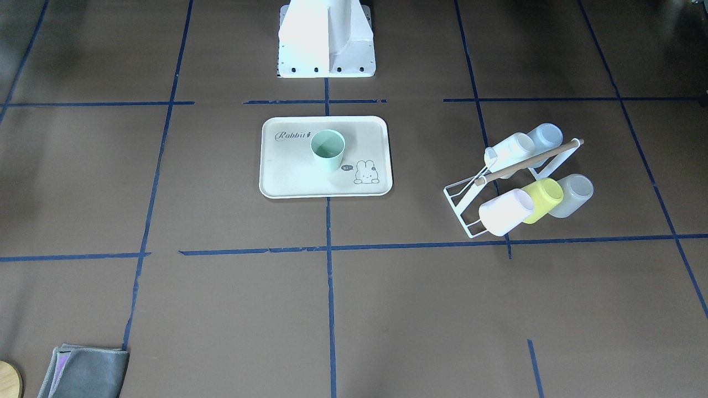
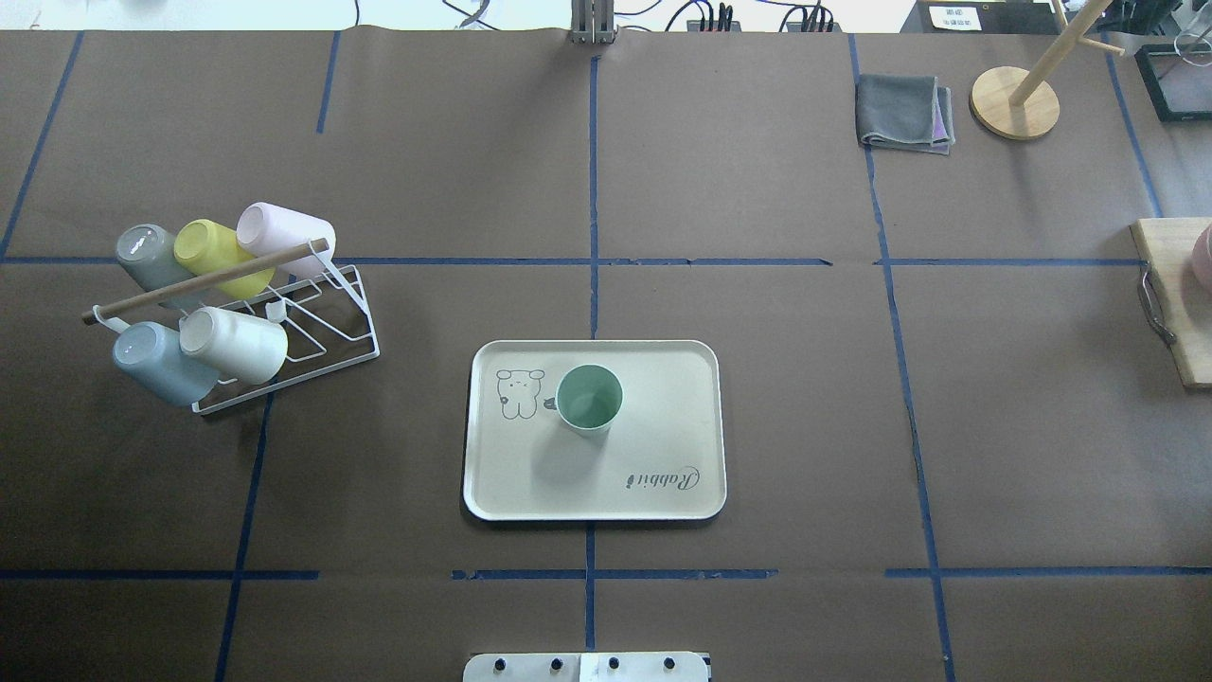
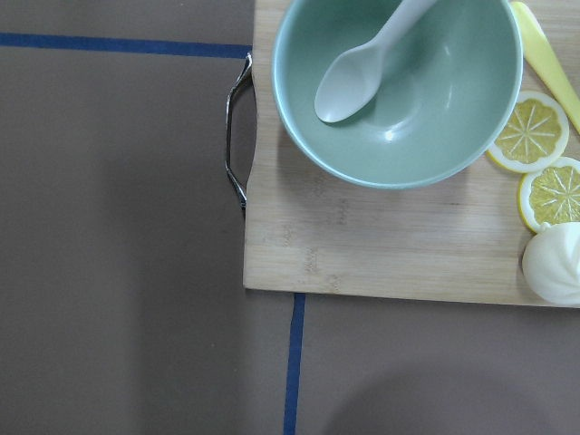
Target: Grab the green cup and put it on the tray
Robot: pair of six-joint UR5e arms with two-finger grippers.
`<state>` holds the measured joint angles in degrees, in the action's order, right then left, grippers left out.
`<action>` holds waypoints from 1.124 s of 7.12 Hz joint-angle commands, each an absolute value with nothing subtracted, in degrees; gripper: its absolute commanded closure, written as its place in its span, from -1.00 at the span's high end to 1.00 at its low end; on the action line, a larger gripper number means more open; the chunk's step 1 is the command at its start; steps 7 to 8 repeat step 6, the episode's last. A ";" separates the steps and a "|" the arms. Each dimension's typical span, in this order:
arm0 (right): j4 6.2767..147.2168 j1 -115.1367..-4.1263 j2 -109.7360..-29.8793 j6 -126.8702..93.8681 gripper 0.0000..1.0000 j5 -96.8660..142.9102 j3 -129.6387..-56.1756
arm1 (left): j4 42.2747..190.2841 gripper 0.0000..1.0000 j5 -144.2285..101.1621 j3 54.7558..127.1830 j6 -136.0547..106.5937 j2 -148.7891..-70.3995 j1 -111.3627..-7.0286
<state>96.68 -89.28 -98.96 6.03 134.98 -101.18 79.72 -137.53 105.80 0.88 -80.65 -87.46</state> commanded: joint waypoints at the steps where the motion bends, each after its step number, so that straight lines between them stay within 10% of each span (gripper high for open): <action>1: 96.68 -89.30 -98.70 5.89 0.99 134.47 -100.81 | 79.72 1.00 -137.55 105.47 0.97 -80.86 -87.36; 8: 96.59 -89.21 -99.05 5.71 0.99 135.09 -102.75 | 79.37 1.00 -137.55 106.60 0.88 -80.77 -86.75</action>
